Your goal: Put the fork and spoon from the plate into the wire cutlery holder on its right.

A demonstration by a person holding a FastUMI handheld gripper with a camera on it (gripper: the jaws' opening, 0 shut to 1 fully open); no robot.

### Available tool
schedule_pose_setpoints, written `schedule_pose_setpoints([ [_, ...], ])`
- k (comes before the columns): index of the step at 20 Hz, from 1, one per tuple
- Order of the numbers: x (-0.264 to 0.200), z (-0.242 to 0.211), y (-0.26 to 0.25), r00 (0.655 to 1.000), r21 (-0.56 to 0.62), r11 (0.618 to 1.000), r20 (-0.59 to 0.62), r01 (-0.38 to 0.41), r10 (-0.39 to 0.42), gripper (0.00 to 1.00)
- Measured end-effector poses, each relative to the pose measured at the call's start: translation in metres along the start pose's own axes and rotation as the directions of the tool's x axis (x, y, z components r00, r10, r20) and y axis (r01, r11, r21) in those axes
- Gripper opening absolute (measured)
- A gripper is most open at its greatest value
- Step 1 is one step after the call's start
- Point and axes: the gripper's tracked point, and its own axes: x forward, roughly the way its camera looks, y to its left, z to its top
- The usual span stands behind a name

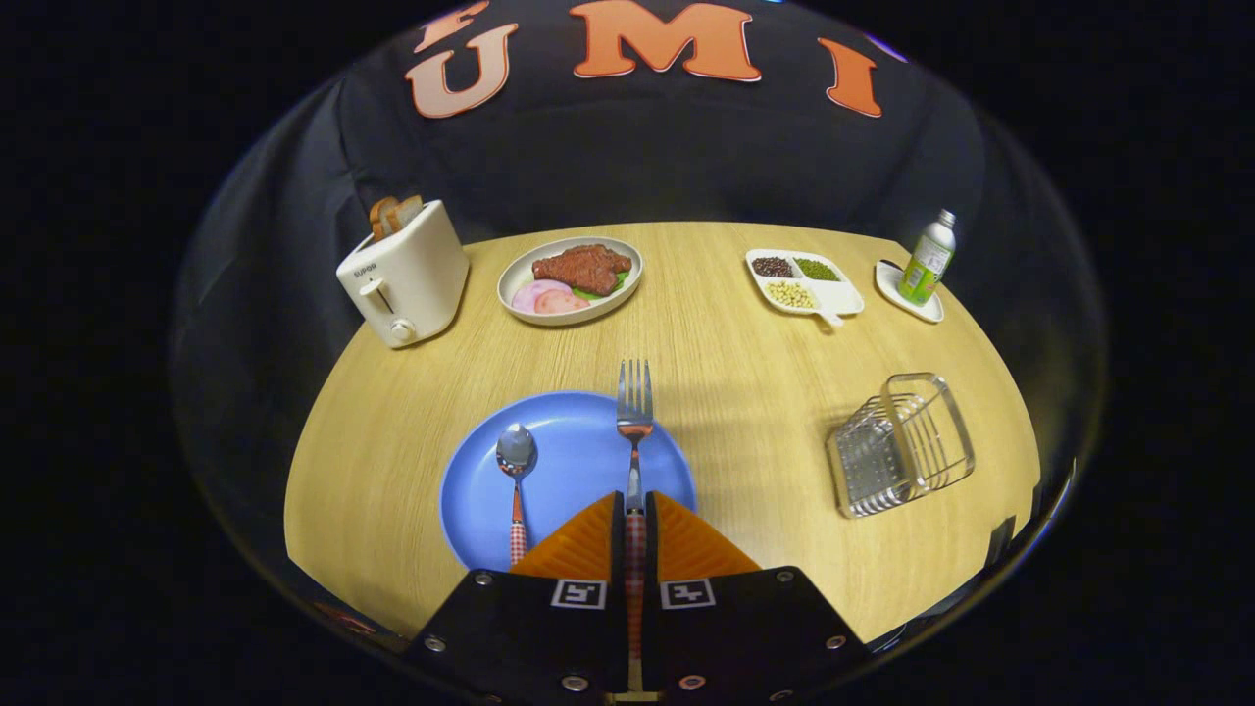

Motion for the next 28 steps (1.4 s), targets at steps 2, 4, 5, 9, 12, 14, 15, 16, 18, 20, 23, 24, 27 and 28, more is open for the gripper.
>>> schedule_pose_setpoints([
  [2, -0.018, 0.009, -0.024, 1.000, 0.013, 1.000, -0.011, 0.004, -0.004, 0.06],
  [4, -0.034, 0.023, -0.054, 1.000, 0.022, 1.000, -0.008, 0.016, -0.016, 0.06],
  [5, -0.041, 0.028, -0.070, 1.000, 0.028, 0.999, -0.009, 0.019, -0.019, 0.06],
  [9, -0.060, 0.033, -0.126, 0.997, 0.068, 0.997, -0.078, 0.023, -0.018, 0.06],
  [12, -0.063, 0.028, -0.164, 0.987, 0.021, 0.999, -0.158, 0.032, -0.028, 0.06],
  [14, -0.063, 0.016, -0.175, 0.971, -0.016, 1.000, -0.239, 0.014, -0.018, 0.06],
  [15, -0.062, 0.011, -0.179, 0.962, -0.036, 0.999, -0.274, 0.006, -0.016, 0.06],
  [16, -0.063, 0.004, -0.181, 0.951, -0.066, 0.998, -0.310, -0.008, -0.013, 0.06],
  [18, -0.062, -0.004, -0.183, 0.928, -0.133, 0.990, -0.372, -0.049, -0.004, 0.06],
  [20, -0.060, -0.010, -0.189, 0.902, -0.195, 0.978, -0.432, -0.077, -0.015, 0.06],
  [23, -0.050, -0.006, -0.200, 0.863, -0.267, 0.959, -0.502, -0.093, -0.056, 0.06],
  [24, -0.046, -0.004, -0.202, 0.851, -0.277, 0.956, -0.522, -0.100, -0.063, 0.06],
  [27, -0.038, -0.009, -0.204, 0.793, -0.270, 0.953, -0.607, -0.136, -0.058, 0.06],
  [28, -0.036, -0.010, -0.205, 0.773, -0.263, 0.954, -0.632, -0.141, -0.060, 0.06],
])
